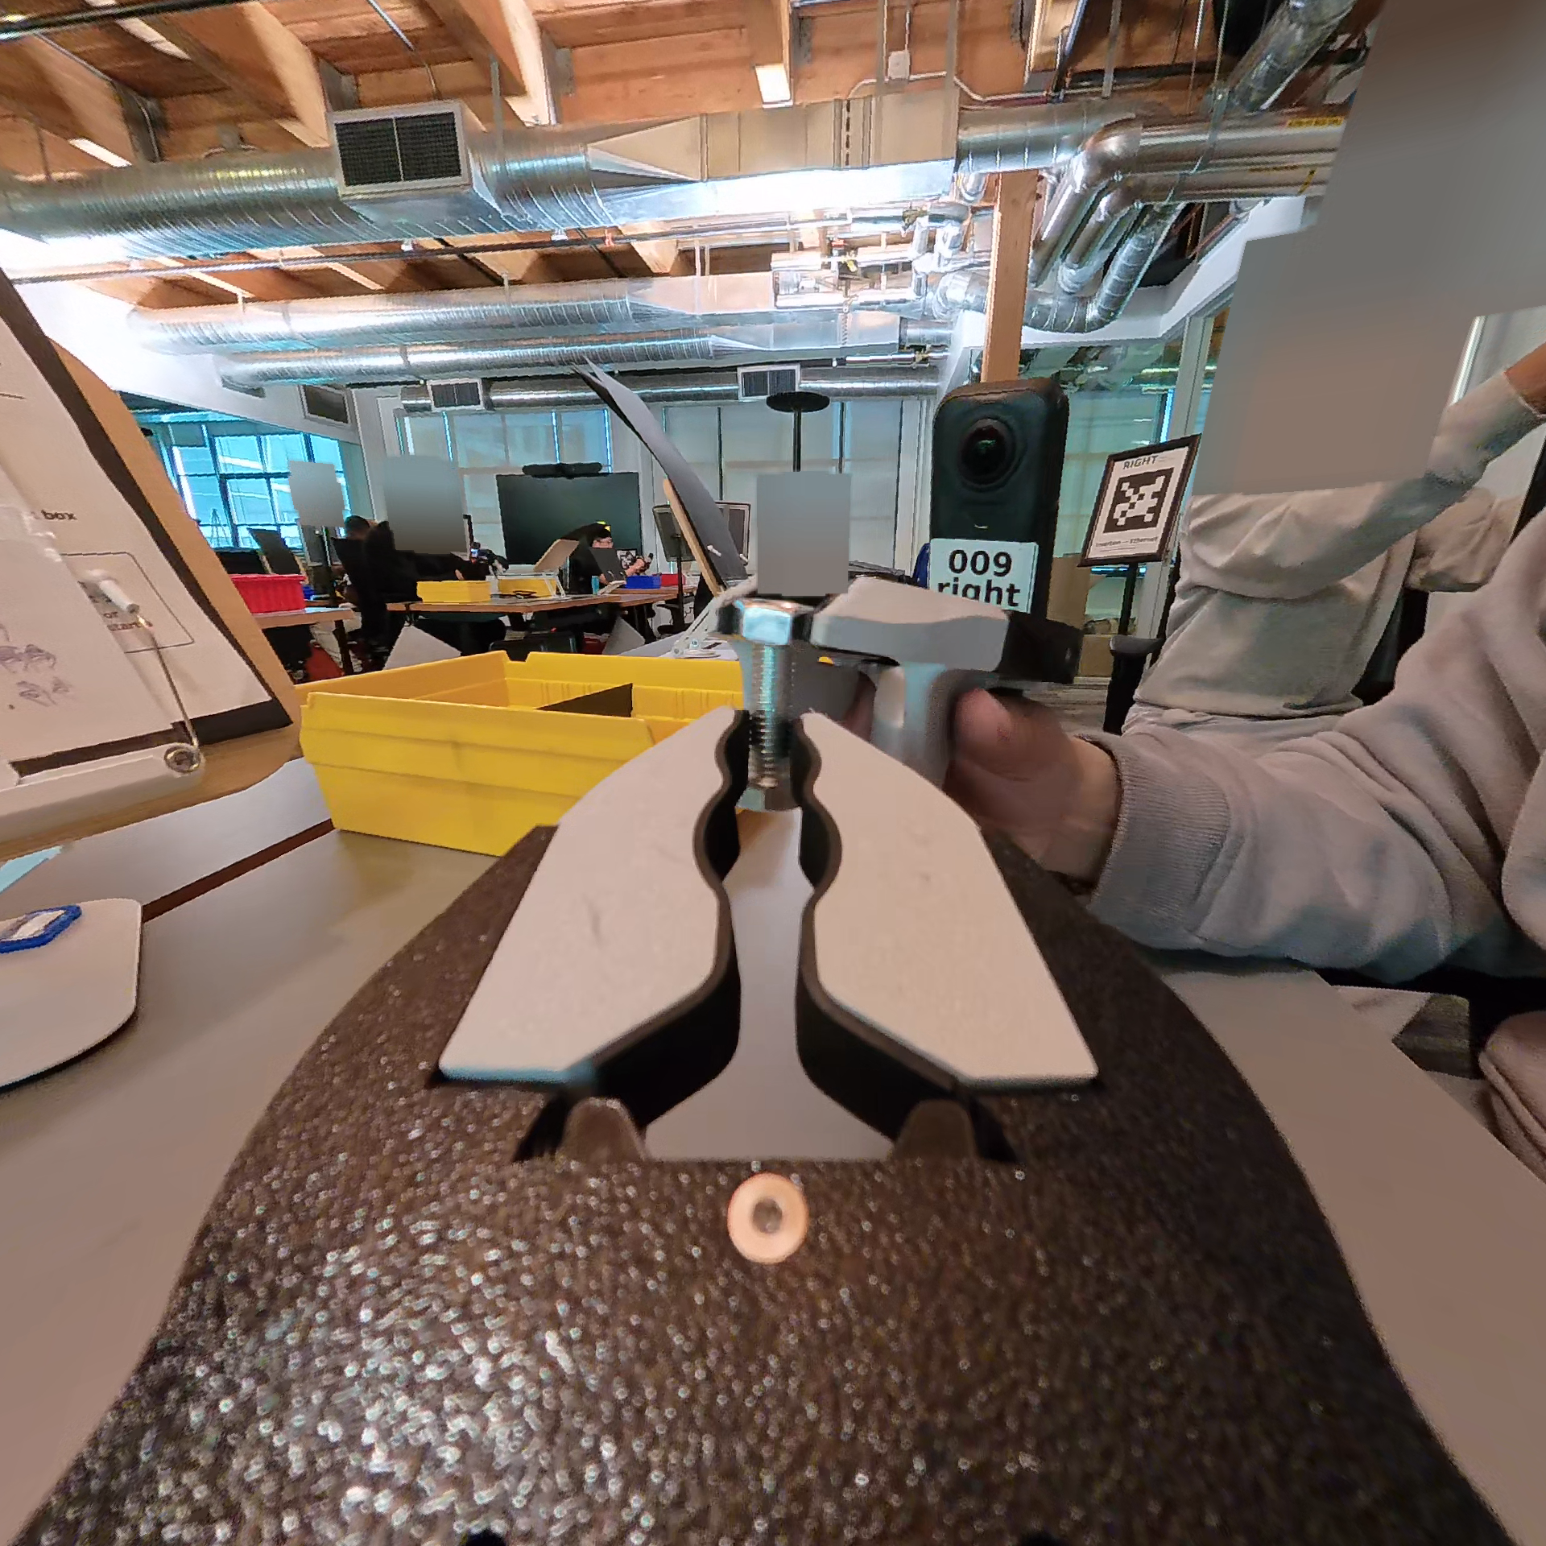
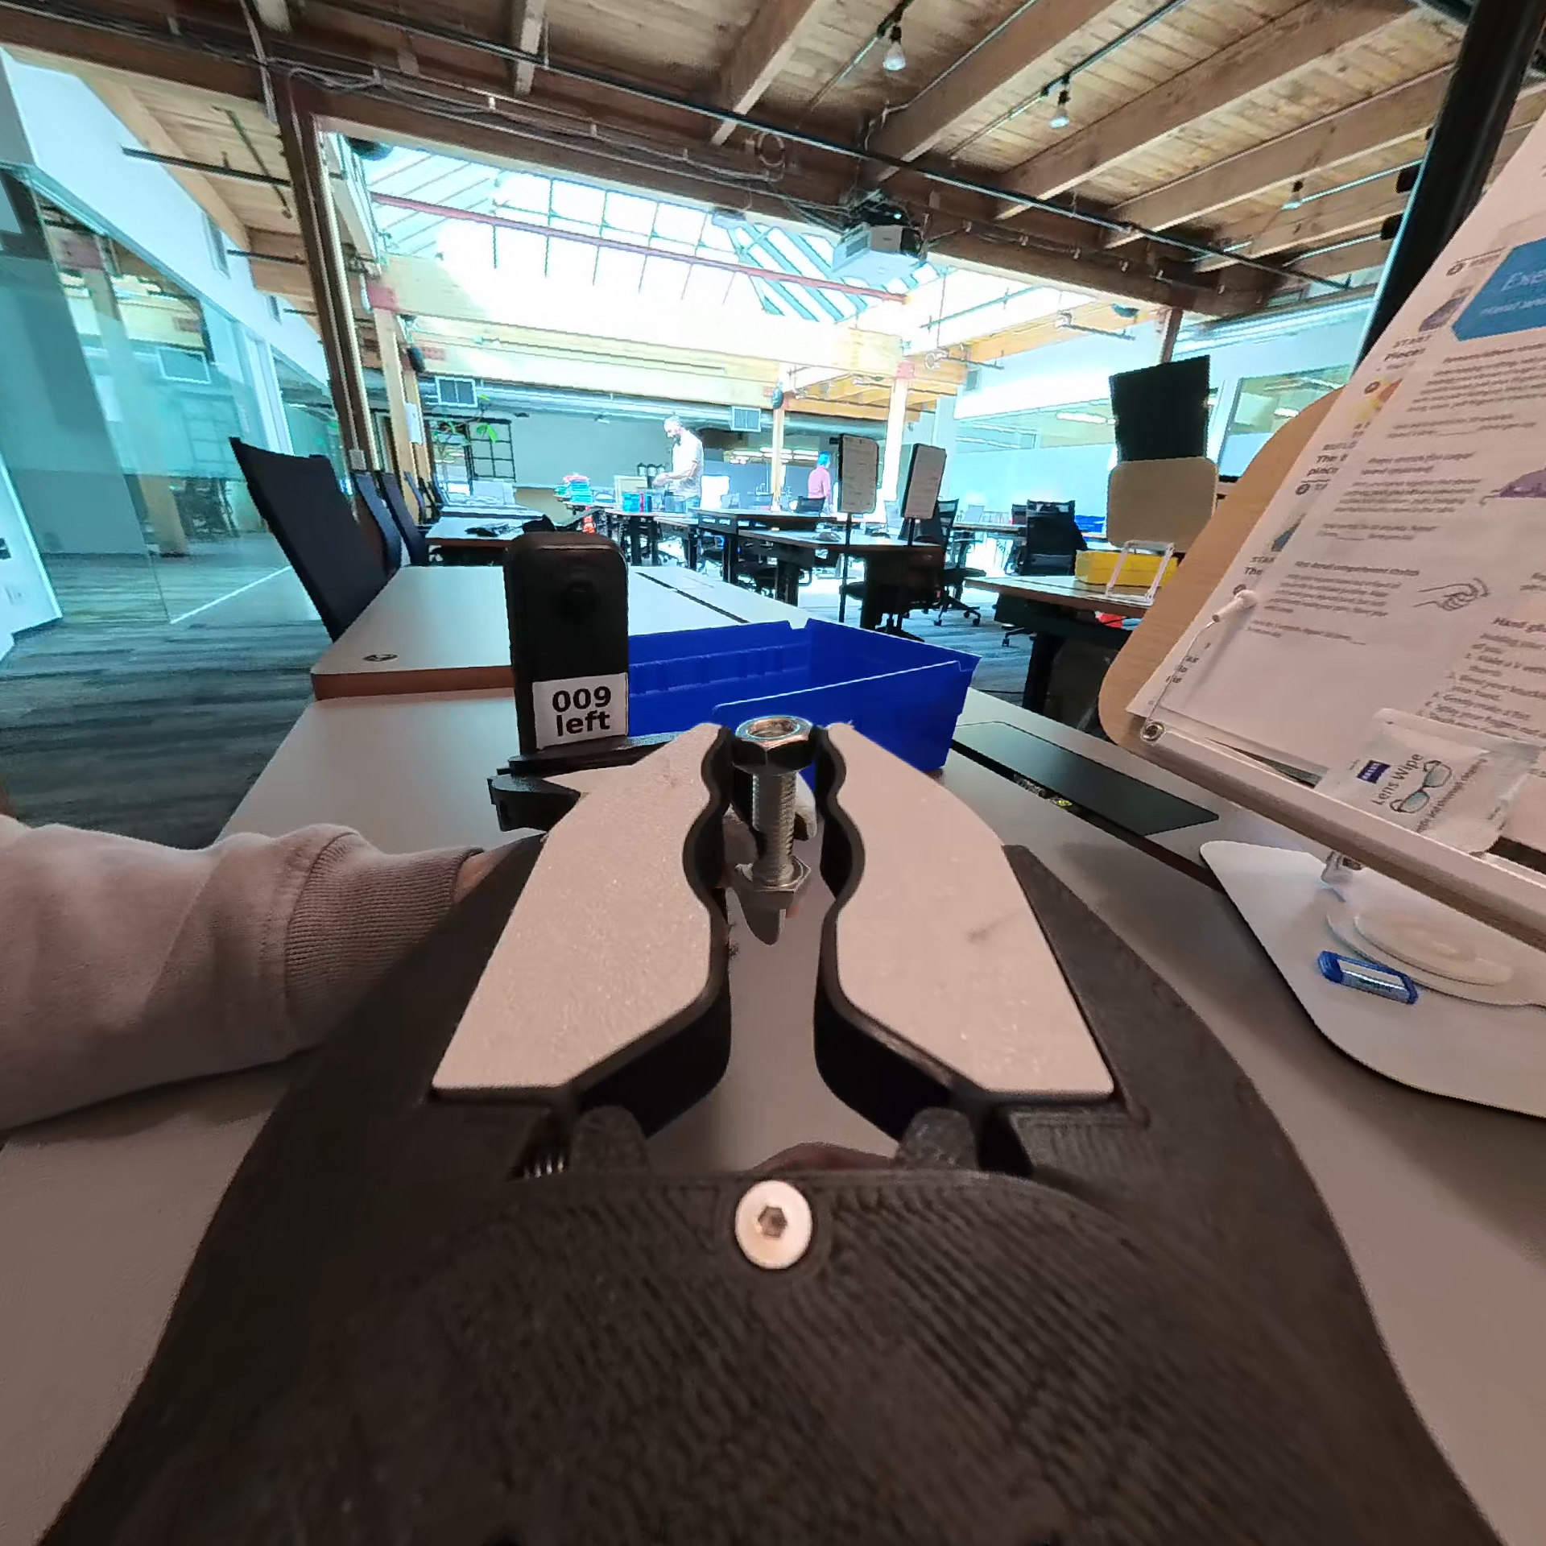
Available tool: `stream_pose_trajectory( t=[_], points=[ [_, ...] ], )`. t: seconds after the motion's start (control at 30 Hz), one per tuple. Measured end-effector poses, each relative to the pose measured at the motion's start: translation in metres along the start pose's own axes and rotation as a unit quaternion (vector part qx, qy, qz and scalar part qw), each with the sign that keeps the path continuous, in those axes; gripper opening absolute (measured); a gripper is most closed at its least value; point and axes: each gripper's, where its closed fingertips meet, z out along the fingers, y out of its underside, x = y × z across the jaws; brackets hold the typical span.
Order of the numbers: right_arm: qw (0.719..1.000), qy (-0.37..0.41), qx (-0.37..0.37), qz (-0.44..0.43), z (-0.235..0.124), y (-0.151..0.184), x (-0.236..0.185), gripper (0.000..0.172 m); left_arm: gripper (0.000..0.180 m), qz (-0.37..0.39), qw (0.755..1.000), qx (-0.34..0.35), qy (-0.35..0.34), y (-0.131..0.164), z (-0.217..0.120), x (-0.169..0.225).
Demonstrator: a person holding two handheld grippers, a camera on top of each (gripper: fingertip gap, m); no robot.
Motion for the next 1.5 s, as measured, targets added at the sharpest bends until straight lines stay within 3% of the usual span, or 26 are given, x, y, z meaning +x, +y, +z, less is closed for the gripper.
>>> stream_pose_trajectory(
  t=[0.17, 0.3, 0.37, 0.43, 0.5, 0.57, 0.63, 0.67, 0.8, 0.97, 1.17, 1.27, 1.33, 1.4, 1.43, 1.5],
  points=[
    [0.999, -0.033, 0.000, 0.019, -0.002, -0.002, -0.004, 0.018, 0.008, -0.003, 1.000, 0.004, 0.016, -0.001, 0.000, 0.004],
    [0.995, -0.061, 0.054, 0.060, -0.011, -0.021, -0.003, 0.018, 0.008, -0.006, 0.999, 0.006, 0.038, -0.002, 0.001, 0.011],
    [0.996, -0.032, 0.066, 0.042, -0.019, -0.031, 0.011, 0.018, 0.008, -0.004, 0.999, 0.003, 0.036, -0.002, 0.001, 0.010],
    [0.997, 0.066, 0.029, -0.020, -0.037, -0.038, 0.048, 0.018, 0.008, -0.001, 1.000, -0.003, 0.031, -0.001, 0.001, 0.009],
    [0.970, 0.215, -0.060, -0.099, -0.074, -0.039, 0.107, 0.018, 0.008, 0.001, 1.000, -0.008, 0.022, -0.001, 0.000, 0.007],
    [0.901, 0.362, -0.192, -0.142, -0.134, -0.025, 0.166, 0.018, 0.008, -0.001, 1.000, -0.010, 0.015, 0.000, 0.000, 0.005],
    [0.837, 0.435, -0.299, -0.145, -0.190, -0.001, 0.199, 0.018, 0.008, -0.004, 1.000, -0.015, 0.007, 0.002, 0.001, 0.002],
    [0.822, 0.446, -0.332, -0.127, -0.209, 0.012, 0.207, 0.018, 0.008, -0.005, 1.000, -0.018, 0.005, 0.004, 0.002, 0.001],
    [0.816, 0.433, -0.382, -0.014, -0.238, 0.056, 0.214, 0.018, 0.008, -0.006, 1.000, -0.023, 0.003, 0.007, 0.003, 0.001],
    [0.783, 0.447, -0.431, -0.032, -0.251, 0.070, 0.217, 0.018, 0.008, -0.007, 1.000, -0.022, 0.005, 0.007, 0.003, 0.001],
    [0.812, 0.437, -0.386, -0.014, -0.240, 0.059, 0.214, 0.034, 0.008, -0.008, 1.000, -0.022, 0.002, 0.008, 0.002, -0.001],
    [0.843, 0.405, -0.348, -0.069, -0.222, 0.034, 0.208, 0.040, 0.008, -0.007, 1.000, -0.021, 0.000, 0.007, 0.002, -0.001],
    [0.899, 0.318, -0.284, -0.097, -0.185, 0.013, 0.184, 0.035, 0.008, -0.006, 1.000, -0.019, 0.000, 0.005, 0.002, -0.001],
    [0.968, 0.157, -0.183, -0.071, -0.133, -0.008, 0.129, 0.027, 0.008, -0.005, 1.000, -0.017, 0.002, 0.005, 0.002, 0.000],
    [0.987, 0.084, -0.129, -0.054, -0.111, -0.020, 0.101, 0.023, 0.008, -0.004, 1.000, -0.017, 0.004, 0.005, 0.003, 0.001],
    [0.997, -0.015, -0.071, -0.018, -0.076, -0.031, 0.056, 0.019, 0.008, -0.003, 1.000, -0.016, 0.006, 0.006, 0.004, 0.002]
  ],
)
